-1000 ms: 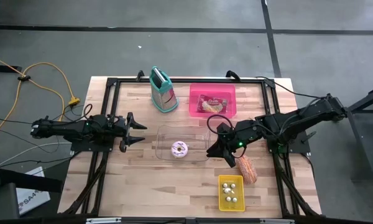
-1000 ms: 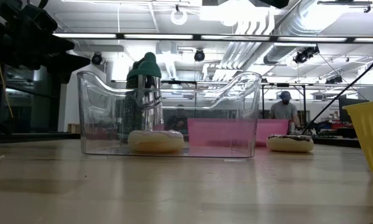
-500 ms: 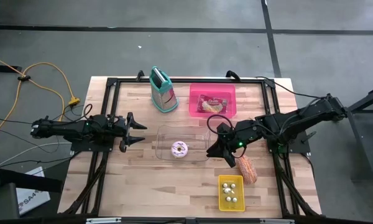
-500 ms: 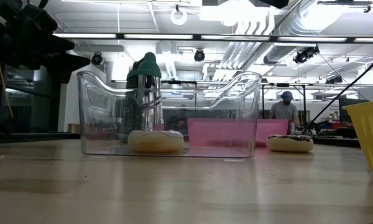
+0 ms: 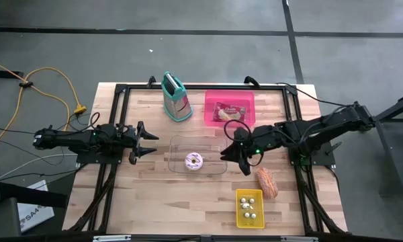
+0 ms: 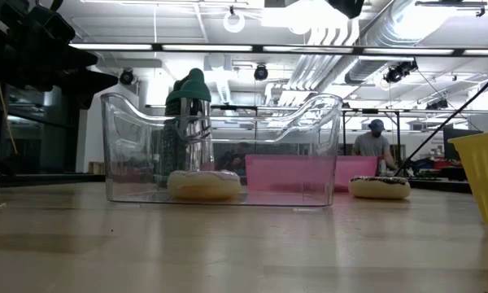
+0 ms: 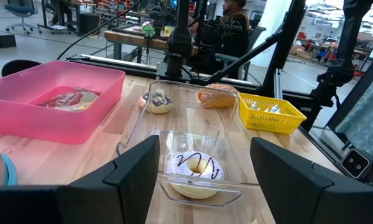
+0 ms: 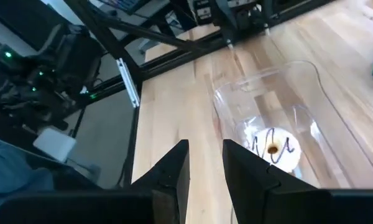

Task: Pick & Place Food Item
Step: Put the black donut into the transparent bin

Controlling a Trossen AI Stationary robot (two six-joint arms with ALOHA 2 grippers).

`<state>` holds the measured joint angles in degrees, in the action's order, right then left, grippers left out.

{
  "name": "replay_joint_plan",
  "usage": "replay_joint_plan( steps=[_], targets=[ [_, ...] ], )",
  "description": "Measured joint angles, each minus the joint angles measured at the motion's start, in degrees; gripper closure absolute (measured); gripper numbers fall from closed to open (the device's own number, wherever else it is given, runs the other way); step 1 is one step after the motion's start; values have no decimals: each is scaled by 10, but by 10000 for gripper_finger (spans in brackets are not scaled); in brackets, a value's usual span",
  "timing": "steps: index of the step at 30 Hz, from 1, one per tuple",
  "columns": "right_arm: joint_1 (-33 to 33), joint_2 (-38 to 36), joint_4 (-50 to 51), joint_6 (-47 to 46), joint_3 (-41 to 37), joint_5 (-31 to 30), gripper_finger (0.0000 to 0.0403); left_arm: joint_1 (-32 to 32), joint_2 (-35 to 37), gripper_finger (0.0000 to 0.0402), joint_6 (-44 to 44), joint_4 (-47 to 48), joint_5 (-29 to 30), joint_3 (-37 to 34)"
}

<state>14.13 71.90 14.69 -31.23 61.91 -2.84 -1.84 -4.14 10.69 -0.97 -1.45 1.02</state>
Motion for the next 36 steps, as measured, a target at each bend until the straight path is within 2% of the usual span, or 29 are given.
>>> replay_joint_plan(
  steps=[10, 22, 30, 36],
  targets=[
    [-65, 0, 119, 33, 0, 43, 317, 0, 0, 156, 0, 0, 0, 0],
    [-106, 0, 261, 102, 0, 47, 317, 0, 0, 156, 0, 0, 0, 0],
    [-105, 0, 300, 94, 0, 23, 317, 0, 0, 156, 0, 0, 0, 0],
    [-105, 0, 311, 39, 0, 10, 317, 0, 0, 156, 0, 0, 0, 0]
  ],
)
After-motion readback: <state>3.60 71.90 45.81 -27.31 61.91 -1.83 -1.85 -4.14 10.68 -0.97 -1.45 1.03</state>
